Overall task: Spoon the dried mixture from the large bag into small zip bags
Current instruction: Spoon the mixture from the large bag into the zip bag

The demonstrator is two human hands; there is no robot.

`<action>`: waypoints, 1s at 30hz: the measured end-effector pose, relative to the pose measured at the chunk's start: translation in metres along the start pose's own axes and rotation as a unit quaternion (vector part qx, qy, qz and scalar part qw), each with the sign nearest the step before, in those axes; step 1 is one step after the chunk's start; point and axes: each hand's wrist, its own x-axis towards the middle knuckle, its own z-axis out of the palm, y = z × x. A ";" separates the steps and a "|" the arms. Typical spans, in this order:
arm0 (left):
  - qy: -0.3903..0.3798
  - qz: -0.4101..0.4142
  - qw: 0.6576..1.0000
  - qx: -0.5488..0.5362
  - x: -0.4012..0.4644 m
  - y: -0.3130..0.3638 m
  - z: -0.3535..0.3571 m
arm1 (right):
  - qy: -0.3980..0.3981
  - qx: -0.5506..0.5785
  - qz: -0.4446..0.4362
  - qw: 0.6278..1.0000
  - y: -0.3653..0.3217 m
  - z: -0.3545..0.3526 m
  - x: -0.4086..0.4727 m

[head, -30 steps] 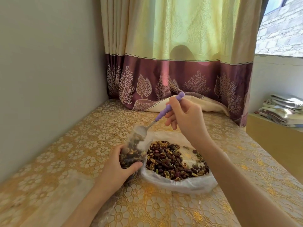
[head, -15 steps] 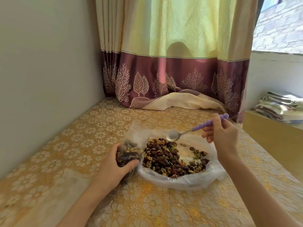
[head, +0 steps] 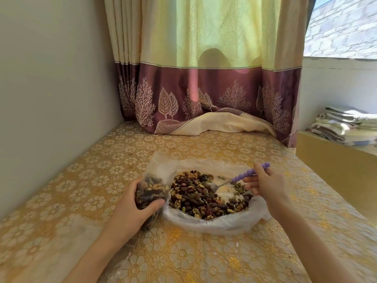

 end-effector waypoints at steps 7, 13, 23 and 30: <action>-0.003 -0.002 1.000 0.007 0.001 -0.001 -0.001 | -0.011 0.000 0.030 1.000 -0.001 0.001 -0.009; -0.006 -0.001 1.000 0.003 0.000 0.000 -0.001 | -0.039 0.018 0.094 0.995 -0.007 0.002 -0.010; -0.001 0.005 1.000 0.008 0.000 0.000 -0.001 | -0.030 0.107 0.088 0.990 -0.015 -0.004 -0.015; 0.000 0.013 1.000 0.013 -0.001 0.003 0.000 | -0.028 0.128 0.073 0.989 -0.030 -0.001 -0.012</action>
